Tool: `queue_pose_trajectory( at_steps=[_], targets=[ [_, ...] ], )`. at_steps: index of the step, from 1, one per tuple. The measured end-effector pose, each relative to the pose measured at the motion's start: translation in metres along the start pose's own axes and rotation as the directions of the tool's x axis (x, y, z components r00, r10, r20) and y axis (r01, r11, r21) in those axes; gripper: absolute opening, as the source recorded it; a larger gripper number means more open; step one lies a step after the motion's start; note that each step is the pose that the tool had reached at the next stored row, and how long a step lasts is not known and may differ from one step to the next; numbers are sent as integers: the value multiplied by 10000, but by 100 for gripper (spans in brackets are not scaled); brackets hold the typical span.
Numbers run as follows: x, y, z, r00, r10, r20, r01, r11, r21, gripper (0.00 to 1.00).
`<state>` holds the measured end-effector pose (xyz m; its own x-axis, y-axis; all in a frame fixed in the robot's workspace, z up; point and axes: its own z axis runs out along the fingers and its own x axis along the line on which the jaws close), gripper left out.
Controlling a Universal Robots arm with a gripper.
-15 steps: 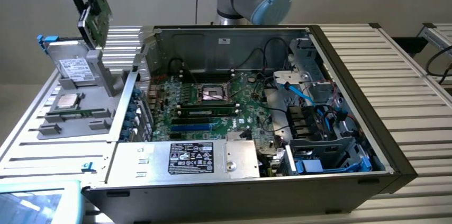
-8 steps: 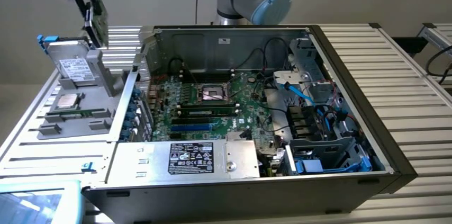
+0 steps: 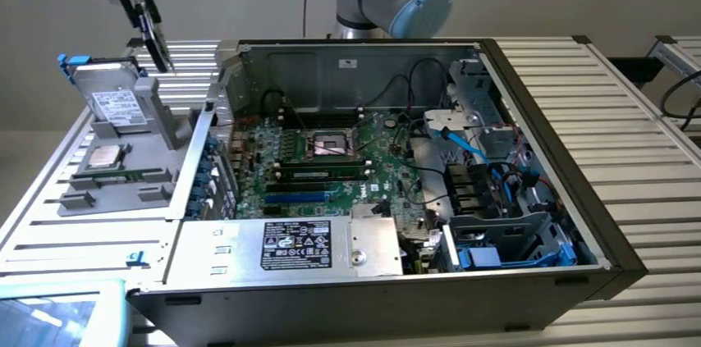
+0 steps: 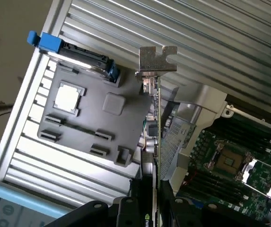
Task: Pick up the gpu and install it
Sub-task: 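Pick up the gpu and move the gpu toward the slot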
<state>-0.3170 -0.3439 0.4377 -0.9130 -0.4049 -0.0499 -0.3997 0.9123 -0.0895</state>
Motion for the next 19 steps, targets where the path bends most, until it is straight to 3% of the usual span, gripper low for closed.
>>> queue_pose_trajectory(
  at_steps=[4, 8, 14, 19],
  targets=[
    [-1, 0, 9, 9975, -702, 71, 703, 9975, -48, 27],
    [-2, 0, 16, 9904, -1378, 145, 1379, 9904, -101, 27],
    [-4, 0, 23, 9729, -2296, 256, 2301, 9730, -199, 27],
    [-7, -1, 36, 9570, -2887, 278, 2894, 9569, -248, 27]
  ],
)
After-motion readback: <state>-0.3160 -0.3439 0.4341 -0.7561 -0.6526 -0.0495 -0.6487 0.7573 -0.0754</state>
